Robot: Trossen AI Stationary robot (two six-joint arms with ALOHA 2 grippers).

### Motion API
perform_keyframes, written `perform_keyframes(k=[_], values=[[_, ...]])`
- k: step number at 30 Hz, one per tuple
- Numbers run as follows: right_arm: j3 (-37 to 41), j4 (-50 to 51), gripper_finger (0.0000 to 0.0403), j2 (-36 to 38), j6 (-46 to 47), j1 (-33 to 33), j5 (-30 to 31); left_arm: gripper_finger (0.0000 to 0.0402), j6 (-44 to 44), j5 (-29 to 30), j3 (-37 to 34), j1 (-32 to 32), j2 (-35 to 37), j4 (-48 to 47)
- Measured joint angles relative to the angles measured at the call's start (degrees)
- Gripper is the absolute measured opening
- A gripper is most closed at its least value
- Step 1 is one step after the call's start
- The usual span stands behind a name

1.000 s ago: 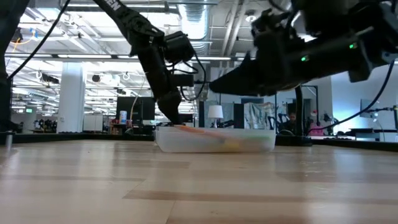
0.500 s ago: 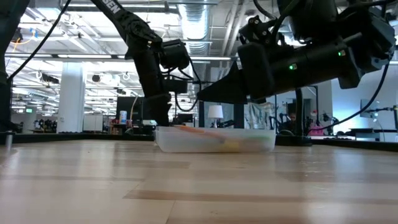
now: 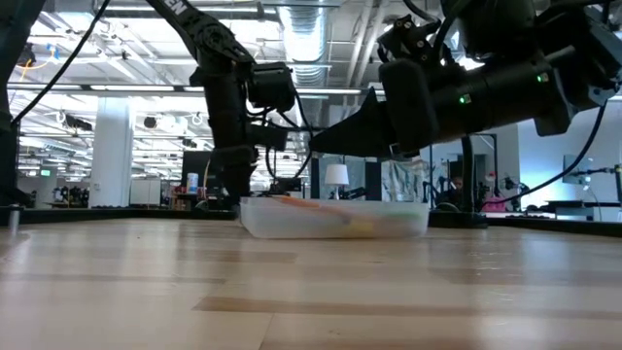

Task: Pick & place school supplies into a supply box
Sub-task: Close the transparent supply box

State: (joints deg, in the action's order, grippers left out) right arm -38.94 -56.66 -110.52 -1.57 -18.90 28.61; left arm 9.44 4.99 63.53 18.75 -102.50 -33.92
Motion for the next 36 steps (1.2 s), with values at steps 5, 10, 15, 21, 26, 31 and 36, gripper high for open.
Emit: perform_keyframes(k=[5,10,15,21,26,31,36], values=[[0.00,-0.11,0.0107,0.04,-0.41,0.00,0.01,0.0151,-1.76,0.12,0.02,-1.02,0.00,-1.90],[0.00,-0.09,0.0107,0.04,-0.86,0.00,0.00,0.0151,-4.34,-1.81,0.02,-2.55,-0.02,-4.99],[0.00,-0.09,0.0107,0.04,-1.53,0.00,-0.01,0.0151,-7.65,-2.94,0.02,-5.19,-0.04,-8.55],[0.00,-0.07,0.0107,0.07,-1.98,0.00,-0.01,0.0151,-11.94,-3.34,0.02,-9.80,-0.06,-11.66],[0.00,-0.25,0.0107,0.07,-2.09,0.00,-0.01,0.0151,-14.81,-4.87,0.02,-13.54,-0.07,-12.30],[0.00,-1.54,0.0107,0.07,-3.45,-0.60,-0.01,0.0151,-17.59,-4.92,0.02,-16.42,-0.07,-12.53],[0.00,-2.61,0.0107,0.07,-4.87,-1.37,-0.10,0.0151,-21.17,-6.85,0.02,-18.57,-0.07,-13.69]])
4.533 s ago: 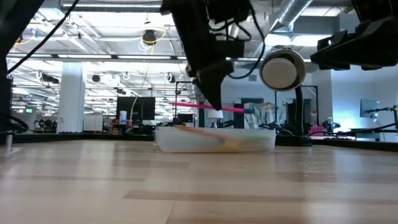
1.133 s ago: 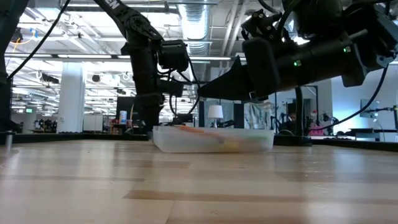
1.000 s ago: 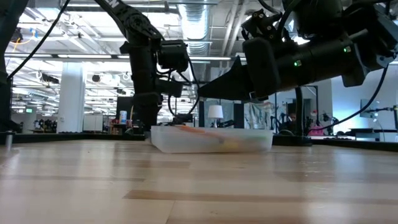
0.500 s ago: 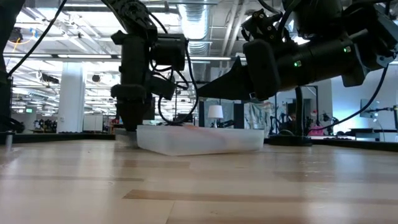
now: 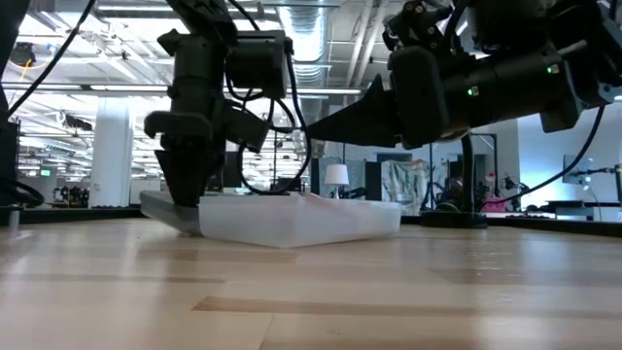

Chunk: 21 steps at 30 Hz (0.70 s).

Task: Pick & place school supplies into a supply box
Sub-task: Close the transparent supply box

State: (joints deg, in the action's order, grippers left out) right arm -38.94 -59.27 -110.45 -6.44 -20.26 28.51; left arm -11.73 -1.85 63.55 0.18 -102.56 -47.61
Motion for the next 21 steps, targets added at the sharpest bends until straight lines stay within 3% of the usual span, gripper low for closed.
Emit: perform_keyframes(k=[21], values=[[0.00,-0.20,0.0107,0.02,-1.13,0.12,0.11,0.0151,-13.46,-3.69,0.02,-13.25,0.00,-0.07]])
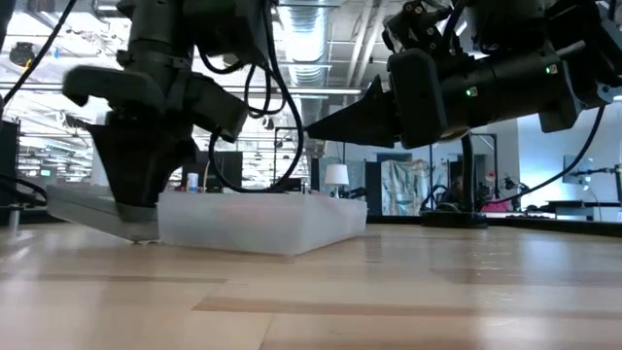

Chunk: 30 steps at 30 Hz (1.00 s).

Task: Pick & place school supplies into a supply box
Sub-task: Close the transparent supply box

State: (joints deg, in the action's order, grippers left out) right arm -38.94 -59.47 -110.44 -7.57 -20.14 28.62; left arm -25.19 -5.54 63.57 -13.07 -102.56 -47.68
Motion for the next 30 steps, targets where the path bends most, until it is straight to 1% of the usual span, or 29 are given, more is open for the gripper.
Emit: perform_keyframes(k=[6,8,13,20,23,26,28,30], values=[[0.00,-0.66,0.0107,0.01,-0.50,0.00,0.11,0.0151,-0.61,0.00,0.00,-2.44,0.00,5.49],[0.00,-0.87,0.0107,0.01,-1.07,0.00,1.15,0.0151,-0.59,0.02,0.00,-2.83,0.00,7.13],[0.00,-1.07,0.0107,0.01,-4.03,-1.20,5.99,0.0151,-0.46,0.42,0.02,-3.22,0.00,8.99],[0.04,-0.11,0.0107,3.15,-10.53,-5.08,15.91,0.0151,1.82,2.43,0.02,-3.22,0.00,11.19],[0.04,3.41,0.0107,5.66,-12.64,-7.53,20.21,0.0151,3.07,3.14,0.02,-3.20,0.00,12.83],[0.04,8.98,0.0107,8.39,-13.40,-9.59,25.31,0.0151,3.87,3.26,0.02,-2.95,0.00,13.06],[0.04,13.75,0.0107,10.03,-12.77,-10.73,28.32,0.0151,4.38,3.63,0.02,-2.76,0.00,13.08],[0.04,19.49,0.0107,11.91,-10.52,-11.54,29.83,0.0151,4.68,4.53,0.02,-2.72,0.00,13.38]])
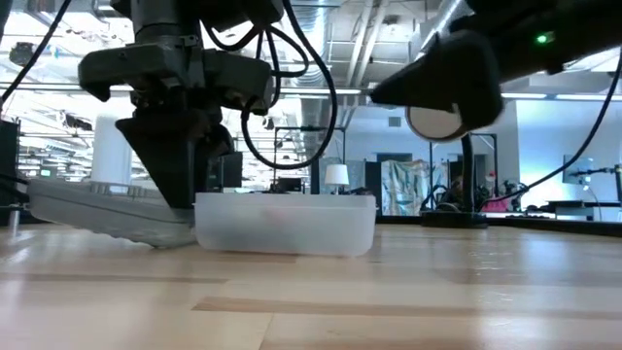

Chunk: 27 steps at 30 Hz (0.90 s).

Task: Pick & place school supplies into a supply box
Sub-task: Close the transparent supply box

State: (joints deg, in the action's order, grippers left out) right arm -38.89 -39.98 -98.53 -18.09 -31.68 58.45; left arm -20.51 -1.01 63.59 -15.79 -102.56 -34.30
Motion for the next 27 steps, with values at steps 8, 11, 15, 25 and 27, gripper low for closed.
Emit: perform_keyframes(k=[8,11,15,25,27], values=[[0.00,25.88,0.0107,6.50,17.51,-0.59,-1.04,0.0151,1.90,1.13,0.00,0.07,0.00,3.40],[0.00,32.43,0.0107,7.60,22.56,-0.55,-6.10,0.0151,2.76,1.56,0.00,0.04,0.00,3.80],[0.02,37.02,0.0107,7.36,25.61,-0.04,-13.17,0.0151,3.61,2.27,0.00,0.36,0.00,4.33],[0.02,36.52,0.0107,4.29,26.68,2.32,-17.84,0.0151,5.14,3.30,0.00,0.74,0.00,5.59],[0.00,36.54,0.0107,3.57,26.69,3.12,-18.77,0.0151,5.33,3.41,0.00,0.74,0.00,5.72]])
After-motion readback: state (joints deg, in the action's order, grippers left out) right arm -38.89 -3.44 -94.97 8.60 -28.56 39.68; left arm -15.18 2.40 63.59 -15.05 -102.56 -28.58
